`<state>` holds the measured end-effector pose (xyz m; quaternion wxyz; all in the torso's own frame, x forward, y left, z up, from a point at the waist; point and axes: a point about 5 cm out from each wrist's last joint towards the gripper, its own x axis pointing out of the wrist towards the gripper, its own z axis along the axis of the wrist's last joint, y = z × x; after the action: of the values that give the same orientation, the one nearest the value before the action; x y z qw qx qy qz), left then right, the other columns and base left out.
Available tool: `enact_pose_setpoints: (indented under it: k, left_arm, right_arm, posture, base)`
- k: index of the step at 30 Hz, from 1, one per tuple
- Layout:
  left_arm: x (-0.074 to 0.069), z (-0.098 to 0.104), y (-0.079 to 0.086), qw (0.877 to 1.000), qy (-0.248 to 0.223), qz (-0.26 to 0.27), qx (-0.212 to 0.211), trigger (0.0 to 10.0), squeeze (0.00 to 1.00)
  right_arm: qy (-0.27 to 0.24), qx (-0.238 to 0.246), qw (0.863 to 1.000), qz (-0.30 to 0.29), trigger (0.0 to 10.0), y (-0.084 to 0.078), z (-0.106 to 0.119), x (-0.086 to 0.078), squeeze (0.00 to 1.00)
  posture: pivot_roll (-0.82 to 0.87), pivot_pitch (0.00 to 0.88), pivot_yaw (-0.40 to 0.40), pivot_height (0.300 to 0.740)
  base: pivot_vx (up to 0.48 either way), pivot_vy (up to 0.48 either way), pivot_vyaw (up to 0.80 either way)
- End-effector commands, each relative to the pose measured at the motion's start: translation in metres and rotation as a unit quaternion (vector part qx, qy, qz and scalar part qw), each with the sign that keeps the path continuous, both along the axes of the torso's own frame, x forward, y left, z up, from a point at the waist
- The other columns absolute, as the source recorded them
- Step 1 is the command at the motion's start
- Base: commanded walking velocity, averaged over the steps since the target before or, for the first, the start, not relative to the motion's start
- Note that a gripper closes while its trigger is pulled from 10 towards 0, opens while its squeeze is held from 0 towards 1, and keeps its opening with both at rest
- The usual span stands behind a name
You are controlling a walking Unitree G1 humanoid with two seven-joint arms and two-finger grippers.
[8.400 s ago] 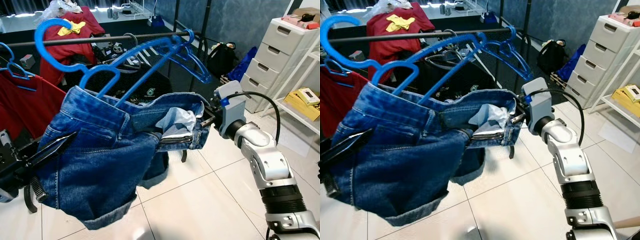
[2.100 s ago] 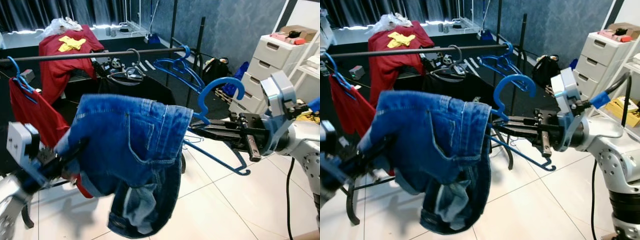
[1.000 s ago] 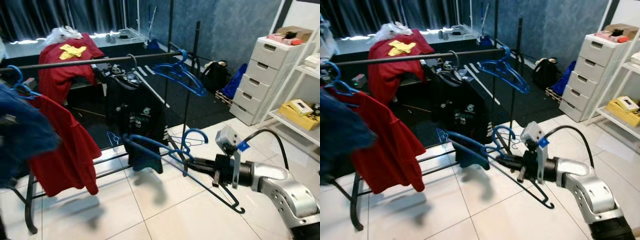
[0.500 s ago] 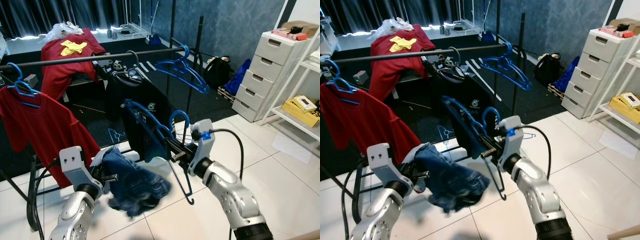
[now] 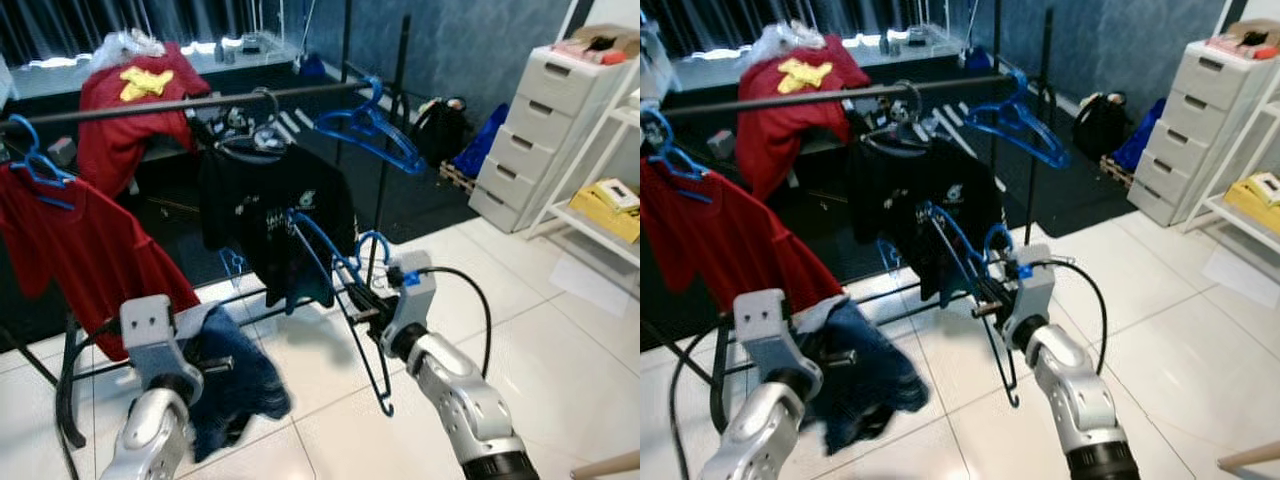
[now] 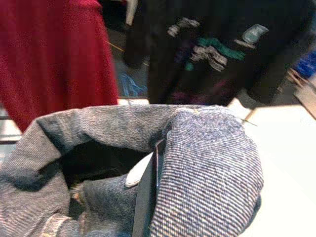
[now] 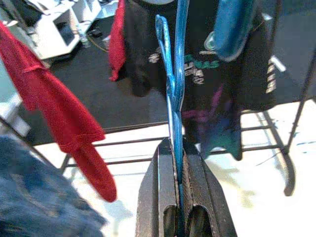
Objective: Hang hanger
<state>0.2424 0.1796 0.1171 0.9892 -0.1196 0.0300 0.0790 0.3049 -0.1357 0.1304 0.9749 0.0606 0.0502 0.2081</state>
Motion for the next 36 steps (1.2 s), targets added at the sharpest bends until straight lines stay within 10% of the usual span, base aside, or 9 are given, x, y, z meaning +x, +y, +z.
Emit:
enact_pose_setpoints:
  k: [1, 8, 15, 22, 36]
  left_arm:
    - [0.000, 0.011, -0.004, 1.000, -0.024, -0.004, 0.005, 10.0, 0.00]
    - [-0.006, 0.014, 0.001, 0.991, -0.026, -0.033, 0.125, 10.0, 0.00]
    - [-0.035, 0.006, 0.025, 1.000, -0.016, 0.017, 0.008, 10.0, 0.00]
    - [-0.024, 0.012, 0.017, 0.994, -0.055, -0.026, -0.089, 10.0, 0.00]
    - [0.007, 0.018, 0.005, 0.988, -0.069, -0.083, -0.110, 10.0, 0.00]
  right_arm:
    - [-0.013, -0.004, 1.000, 0.000, 10.0, 0.001, 0.003, -0.002, 0.00]
    - [-0.033, -0.017, 0.999, 0.017, 10.0, -0.004, 0.011, 0.002, 0.00]
    - [-0.020, -0.033, 0.999, -0.024, 10.0, -0.040, 0.003, -0.003, 0.00]
    - [-0.013, -0.016, 1.000, -0.014, 10.0, -0.033, 0.001, -0.003, 0.00]
    - [-0.013, 0.021, 0.999, 0.027, 10.0, -0.003, 0.007, 0.011, 0.00]
  posture:
    - [-0.07, 0.108, 0.029, 0.740]
    - [-0.10, 0.088, 0.036, 0.740]
    - [-0.08, 0.107, -0.009, 0.740]
    - [-0.09, 0.118, -0.012, 0.740]
    - [-0.10, 0.141, -0.004, 0.740]
  base:
    - [0.000, 0.000, 0.00]
    - [0.000, 0.000, 0.56]
    - [0.000, 0.000, 0.77]
    - [0.000, 0.000, 0.78]
    - [0.000, 0.000, 0.77]
